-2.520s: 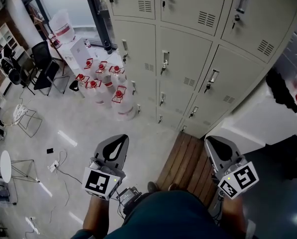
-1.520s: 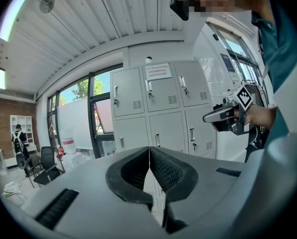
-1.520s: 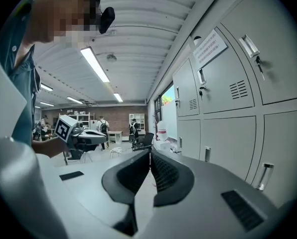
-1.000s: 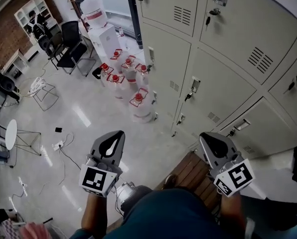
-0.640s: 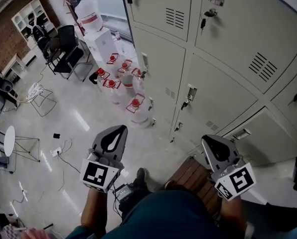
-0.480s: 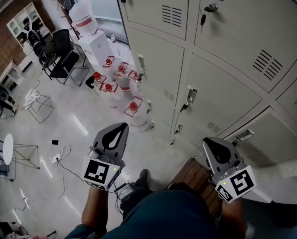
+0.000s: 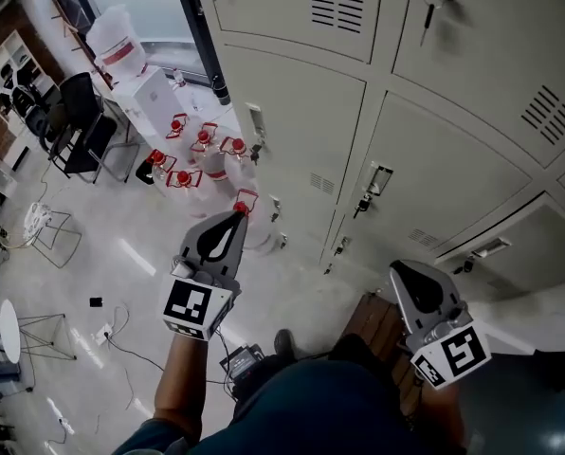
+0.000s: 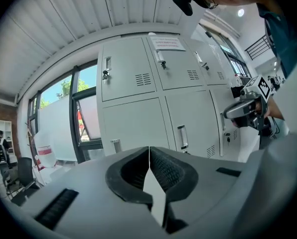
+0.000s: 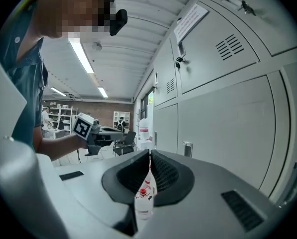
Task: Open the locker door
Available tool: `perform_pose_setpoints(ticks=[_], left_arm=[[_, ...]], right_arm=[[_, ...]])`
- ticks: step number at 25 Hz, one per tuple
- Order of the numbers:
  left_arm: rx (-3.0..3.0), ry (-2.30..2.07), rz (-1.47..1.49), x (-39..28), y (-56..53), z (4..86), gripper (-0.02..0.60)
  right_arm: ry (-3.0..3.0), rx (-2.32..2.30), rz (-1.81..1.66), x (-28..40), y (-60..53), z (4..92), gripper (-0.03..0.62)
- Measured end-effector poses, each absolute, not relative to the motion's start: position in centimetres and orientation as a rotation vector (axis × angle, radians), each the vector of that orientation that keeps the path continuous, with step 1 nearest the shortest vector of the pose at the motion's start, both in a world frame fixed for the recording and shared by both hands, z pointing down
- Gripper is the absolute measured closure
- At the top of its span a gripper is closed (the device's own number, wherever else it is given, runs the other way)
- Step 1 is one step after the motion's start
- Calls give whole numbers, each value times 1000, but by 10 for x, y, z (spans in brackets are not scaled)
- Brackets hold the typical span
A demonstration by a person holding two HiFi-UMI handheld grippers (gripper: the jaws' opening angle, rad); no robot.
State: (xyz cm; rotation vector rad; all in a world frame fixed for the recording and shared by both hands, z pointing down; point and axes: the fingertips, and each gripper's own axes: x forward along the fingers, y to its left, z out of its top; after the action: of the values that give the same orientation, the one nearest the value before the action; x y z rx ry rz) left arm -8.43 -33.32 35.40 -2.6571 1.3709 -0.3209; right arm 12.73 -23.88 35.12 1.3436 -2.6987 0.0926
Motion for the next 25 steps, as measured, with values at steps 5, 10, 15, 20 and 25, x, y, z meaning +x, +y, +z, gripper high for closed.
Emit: perform_pose_setpoints(ticks=[5, 10, 15, 20, 25], left_arm=[[-2663, 1349, -342, -98, -377, 367, 563], [-2680, 1349, -326, -105, -419, 375, 563], [-2684, 1368, -321, -107, -457, 383, 563], [-2691, 1390, -335, -105, -486, 392, 560], [-2686, 1400, -353, -105, -510, 402, 543]], right_arm=[[-2615, 1459, 102, 130, -246, 352, 557], [-2539, 1536, 153, 129, -249, 364, 557], [-2488, 1585, 186, 129, -254, 373, 557], [-2442, 1624, 231, 133, -257, 384, 557], [-2406, 1656, 261, 139, -259, 392, 557]])
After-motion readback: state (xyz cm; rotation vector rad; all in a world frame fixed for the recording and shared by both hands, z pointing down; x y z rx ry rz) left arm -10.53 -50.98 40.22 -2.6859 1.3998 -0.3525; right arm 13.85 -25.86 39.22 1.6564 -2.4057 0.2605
